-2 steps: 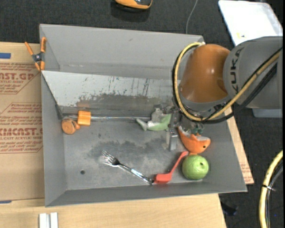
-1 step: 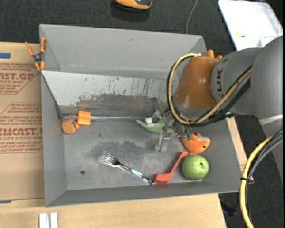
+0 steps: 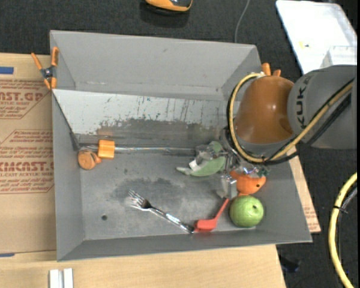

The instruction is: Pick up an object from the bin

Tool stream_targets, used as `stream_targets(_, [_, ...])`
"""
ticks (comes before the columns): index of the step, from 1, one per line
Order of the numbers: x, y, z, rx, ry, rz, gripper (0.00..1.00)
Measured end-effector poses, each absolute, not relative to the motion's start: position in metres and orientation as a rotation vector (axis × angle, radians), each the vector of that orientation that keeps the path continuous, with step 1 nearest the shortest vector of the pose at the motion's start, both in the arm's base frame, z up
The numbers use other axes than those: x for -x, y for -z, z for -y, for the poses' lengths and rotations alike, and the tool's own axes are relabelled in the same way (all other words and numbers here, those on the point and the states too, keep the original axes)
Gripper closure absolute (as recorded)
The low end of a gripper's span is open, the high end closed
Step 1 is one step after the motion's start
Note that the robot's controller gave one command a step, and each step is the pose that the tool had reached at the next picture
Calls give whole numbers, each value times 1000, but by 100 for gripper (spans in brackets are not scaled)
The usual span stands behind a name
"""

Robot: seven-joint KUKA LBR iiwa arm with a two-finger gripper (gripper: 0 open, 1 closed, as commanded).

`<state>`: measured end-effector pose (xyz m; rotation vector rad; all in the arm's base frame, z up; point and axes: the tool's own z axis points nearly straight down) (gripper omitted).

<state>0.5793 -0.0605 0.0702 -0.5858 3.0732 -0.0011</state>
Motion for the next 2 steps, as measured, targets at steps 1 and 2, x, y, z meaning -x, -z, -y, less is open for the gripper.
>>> stream_targets(1, [-582, -70, 86, 166, -4, -3120, 0])
stream_targets(2, [-587, -71, 139, 1228, -33, -2864, 100])
